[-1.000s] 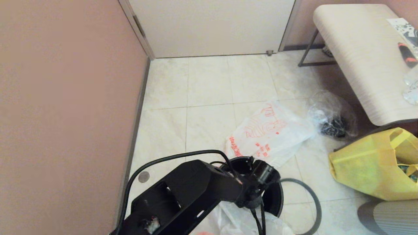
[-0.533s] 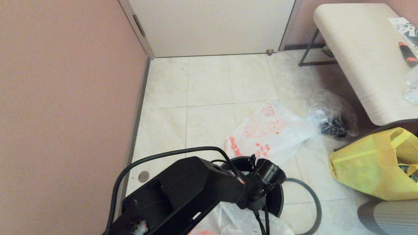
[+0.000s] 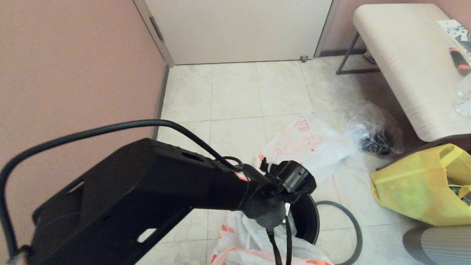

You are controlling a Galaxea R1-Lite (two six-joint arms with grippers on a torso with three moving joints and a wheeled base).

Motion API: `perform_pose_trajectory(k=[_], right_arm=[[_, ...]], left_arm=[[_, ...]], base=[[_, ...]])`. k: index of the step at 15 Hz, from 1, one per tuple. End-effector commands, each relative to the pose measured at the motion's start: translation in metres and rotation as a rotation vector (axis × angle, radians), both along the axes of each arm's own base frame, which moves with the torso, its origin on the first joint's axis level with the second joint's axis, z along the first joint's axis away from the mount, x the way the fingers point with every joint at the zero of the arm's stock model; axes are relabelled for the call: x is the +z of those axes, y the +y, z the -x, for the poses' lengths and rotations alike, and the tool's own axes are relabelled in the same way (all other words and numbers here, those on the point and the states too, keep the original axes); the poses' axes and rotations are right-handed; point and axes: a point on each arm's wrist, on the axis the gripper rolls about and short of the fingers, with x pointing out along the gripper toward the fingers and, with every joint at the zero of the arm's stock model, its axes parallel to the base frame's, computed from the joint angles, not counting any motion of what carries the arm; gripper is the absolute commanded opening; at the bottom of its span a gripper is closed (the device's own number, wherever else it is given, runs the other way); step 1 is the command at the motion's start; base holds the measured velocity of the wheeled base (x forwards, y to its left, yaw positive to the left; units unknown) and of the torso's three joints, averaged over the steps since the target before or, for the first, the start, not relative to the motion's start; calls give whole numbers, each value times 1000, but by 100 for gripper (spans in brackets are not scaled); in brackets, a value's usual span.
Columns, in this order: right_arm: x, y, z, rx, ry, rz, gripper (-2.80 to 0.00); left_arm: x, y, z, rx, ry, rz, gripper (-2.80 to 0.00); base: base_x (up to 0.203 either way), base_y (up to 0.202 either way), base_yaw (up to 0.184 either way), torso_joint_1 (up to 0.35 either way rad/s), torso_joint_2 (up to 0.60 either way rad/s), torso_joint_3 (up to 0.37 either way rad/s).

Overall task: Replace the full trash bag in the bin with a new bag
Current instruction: Put the new garbage bag on the trash can

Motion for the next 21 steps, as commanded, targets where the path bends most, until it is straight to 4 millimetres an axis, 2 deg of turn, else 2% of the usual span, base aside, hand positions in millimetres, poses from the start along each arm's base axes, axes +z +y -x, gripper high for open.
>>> perform_pose_trajectory(k=[1,4,5,7,8,10,12,17,21], right_arm=[[0,0,0,1,2,0,-280],[0,0,0,0,1,0,-280],[0,0,0,1,2,0,-280],[0,0,0,1,1,0,-280],[0,0,0,1,1,0,-280],[0,0,0,0,1,0,-280],[0,0,0,1,1,0,-280],[0,0,0,0,1,0,-280],[0,0,0,0,1,0,-280]], left_arm=[[30,21,22,48,41,19,-280],[43,52,47,47,130,36,-280],[39,59,56,35,161,16,0],[20,73,64,-21,211,-80,0],[8,79,58,-70,207,-118,0],[-10,85,50,-162,125,-102,0],[-24,95,50,-280,52,-117,0],[-46,124,34,-653,-104,-66,0],[-59,128,37,-719,-66,-30,0]], base=[[0,0,0,0,0,0],[0,0,0,0,0,0],[0,0,0,0,0,0],[0,0,0,0,0,0],[0,0,0,0,0,0],[0,0,0,0,0,0],[0,0,0,0,0,0],[0,0,0,0,0,0],[0,0,0,0,0,0]])
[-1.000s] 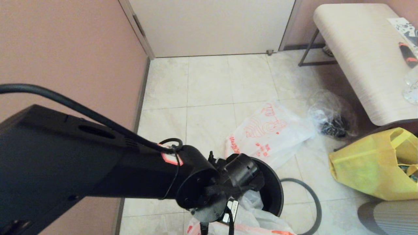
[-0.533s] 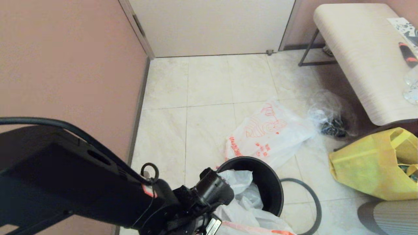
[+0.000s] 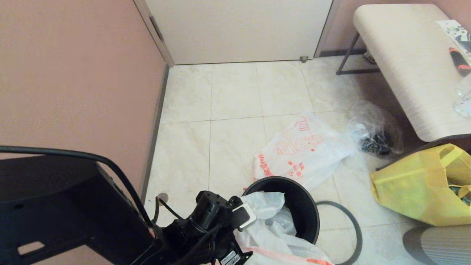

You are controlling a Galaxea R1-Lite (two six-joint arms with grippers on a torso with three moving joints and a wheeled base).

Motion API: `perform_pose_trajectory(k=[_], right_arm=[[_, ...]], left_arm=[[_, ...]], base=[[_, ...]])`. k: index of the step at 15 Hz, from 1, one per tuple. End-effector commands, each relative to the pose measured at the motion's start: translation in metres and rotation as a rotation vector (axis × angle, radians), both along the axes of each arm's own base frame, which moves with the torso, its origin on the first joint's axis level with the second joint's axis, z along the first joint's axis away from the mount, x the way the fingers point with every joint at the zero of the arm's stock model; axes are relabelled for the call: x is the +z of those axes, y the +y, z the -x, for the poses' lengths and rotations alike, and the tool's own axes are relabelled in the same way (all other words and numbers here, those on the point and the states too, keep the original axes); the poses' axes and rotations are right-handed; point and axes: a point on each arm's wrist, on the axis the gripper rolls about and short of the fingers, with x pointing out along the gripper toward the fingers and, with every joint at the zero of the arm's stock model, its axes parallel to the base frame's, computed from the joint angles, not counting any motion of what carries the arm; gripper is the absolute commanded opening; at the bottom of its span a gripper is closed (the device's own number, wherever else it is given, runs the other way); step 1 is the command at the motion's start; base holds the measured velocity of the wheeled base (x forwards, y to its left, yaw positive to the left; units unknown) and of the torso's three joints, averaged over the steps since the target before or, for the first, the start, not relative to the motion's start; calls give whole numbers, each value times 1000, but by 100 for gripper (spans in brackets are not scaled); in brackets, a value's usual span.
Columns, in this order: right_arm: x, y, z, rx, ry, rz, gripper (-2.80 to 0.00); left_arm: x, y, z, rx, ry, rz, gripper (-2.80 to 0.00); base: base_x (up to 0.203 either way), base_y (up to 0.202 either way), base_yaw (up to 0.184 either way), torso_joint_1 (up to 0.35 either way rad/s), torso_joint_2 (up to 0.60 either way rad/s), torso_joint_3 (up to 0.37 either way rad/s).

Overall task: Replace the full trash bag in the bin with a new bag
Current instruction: Put the new garbage bag on the trash can

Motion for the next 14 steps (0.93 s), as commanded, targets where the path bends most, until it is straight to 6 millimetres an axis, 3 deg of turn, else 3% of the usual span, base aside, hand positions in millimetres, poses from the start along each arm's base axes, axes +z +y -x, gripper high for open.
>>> perform_pose_trajectory(k=[1,10,11,14], right_arm=[[0,0,0,-1,1,0,-280],[0,0,0,-1,1,0,-280],[0,0,0,-1,1,0,-280],[0,0,0,-1,2,0,-280]], left_arm=[[-6,0,0,-16,12,-17,0],[-19,-8,-1,-174,29,-66,0],[-19,-10,-3,-176,31,-66,-280],[-13,-11,-6,-170,18,-50,-280]], base=[[0,0,0,0,0,0],[0,0,0,0,0,0],[0,0,0,0,0,0],[0,0,0,0,0,0]])
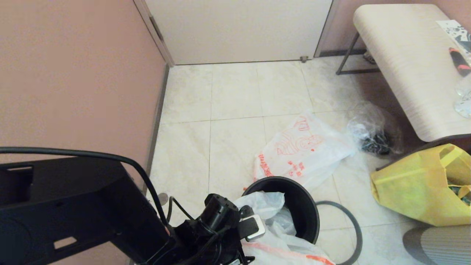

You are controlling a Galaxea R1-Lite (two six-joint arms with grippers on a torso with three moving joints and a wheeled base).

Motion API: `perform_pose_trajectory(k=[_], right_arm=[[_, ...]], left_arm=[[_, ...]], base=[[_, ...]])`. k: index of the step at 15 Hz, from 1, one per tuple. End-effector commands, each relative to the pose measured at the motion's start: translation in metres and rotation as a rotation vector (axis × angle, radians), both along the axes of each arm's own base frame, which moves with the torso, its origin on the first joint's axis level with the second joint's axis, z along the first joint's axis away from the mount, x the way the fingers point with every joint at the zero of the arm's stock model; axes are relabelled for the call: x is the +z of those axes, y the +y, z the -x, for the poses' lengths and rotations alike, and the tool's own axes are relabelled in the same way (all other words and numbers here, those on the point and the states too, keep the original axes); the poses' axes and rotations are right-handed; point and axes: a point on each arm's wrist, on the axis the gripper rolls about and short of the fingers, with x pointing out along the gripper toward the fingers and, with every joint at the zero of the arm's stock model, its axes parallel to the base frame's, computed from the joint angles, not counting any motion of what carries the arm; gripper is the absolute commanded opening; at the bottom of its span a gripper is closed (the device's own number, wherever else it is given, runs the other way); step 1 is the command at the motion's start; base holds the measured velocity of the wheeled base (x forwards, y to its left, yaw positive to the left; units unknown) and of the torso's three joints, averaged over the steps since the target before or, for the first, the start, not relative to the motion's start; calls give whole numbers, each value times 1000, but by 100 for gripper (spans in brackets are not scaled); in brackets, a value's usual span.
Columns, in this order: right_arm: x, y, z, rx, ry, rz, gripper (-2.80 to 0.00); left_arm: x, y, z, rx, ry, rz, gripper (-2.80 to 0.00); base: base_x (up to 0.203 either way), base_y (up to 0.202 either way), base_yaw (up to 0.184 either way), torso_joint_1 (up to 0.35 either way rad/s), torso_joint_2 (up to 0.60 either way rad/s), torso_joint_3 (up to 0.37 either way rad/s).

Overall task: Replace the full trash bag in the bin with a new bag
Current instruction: Put the new garbage bag on the trash can

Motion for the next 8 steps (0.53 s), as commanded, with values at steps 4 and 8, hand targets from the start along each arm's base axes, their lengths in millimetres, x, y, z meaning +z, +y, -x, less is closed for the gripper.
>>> perform_pose_trajectory(k=[4,8], right_arm=[[0,0,0,2,2,0,-280],[0,0,0,0,1,0,-280]], left_arm=[[9,-10,-9,48,39,7,-280],[40,-28,-26,113,97,35,-280]], base=[[0,0,0,0,0,0],[0,0,0,0,0,0]])
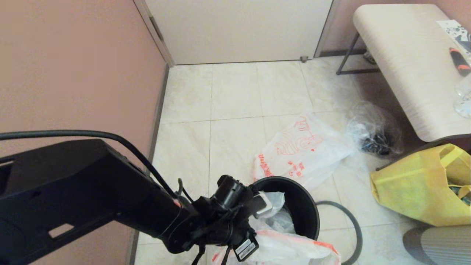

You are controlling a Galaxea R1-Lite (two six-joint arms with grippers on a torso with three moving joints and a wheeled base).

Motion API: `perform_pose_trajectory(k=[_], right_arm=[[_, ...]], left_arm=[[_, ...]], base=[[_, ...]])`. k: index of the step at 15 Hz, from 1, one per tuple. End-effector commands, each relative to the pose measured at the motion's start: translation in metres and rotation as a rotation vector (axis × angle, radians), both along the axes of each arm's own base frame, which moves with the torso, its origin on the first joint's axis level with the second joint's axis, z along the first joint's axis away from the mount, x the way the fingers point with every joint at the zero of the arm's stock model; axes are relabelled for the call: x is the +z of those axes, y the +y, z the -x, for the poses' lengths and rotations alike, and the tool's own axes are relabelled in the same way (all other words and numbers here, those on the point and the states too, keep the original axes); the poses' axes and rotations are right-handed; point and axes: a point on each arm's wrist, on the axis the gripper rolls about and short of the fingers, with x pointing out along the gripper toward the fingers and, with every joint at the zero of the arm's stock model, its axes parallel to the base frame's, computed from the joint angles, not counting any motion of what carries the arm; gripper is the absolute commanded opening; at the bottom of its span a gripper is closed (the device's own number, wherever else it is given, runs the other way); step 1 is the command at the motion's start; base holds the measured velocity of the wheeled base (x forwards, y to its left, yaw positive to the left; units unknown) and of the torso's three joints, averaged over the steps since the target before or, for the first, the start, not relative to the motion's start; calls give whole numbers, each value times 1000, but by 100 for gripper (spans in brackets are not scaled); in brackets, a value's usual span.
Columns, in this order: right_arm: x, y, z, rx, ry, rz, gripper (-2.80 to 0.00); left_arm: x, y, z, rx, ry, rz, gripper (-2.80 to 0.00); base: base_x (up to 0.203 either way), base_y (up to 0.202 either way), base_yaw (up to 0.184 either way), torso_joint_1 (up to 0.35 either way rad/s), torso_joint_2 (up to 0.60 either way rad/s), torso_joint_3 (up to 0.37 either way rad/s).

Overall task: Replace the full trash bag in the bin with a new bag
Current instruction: Put the new garbage bag on the trash can

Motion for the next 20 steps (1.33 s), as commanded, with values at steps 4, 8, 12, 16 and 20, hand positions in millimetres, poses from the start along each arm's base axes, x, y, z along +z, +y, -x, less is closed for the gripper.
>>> perform_pose_trajectory(k=[4,8,12,16,20], right_arm=[[0,0,0,0,1,0,-280],[0,0,0,1,1,0,-280],[0,0,0,2,1,0,-280],[0,0,0,0,2,0,-280],[0,0,0,2,3,3,-280]], left_arm=[[55,-39,-16,87,-57,196,-280],[86,-73,-29,232,-151,321,-280],[91,-95,-47,354,-154,394,-280],[80,-91,-52,454,-154,370,-280],[91,-113,-25,425,-53,402,-280]], base=[[0,0,0,0,0,0],[0,0,0,0,0,0],[0,0,0,0,0,0],[0,0,0,0,0,0],[0,0,0,0,0,0]])
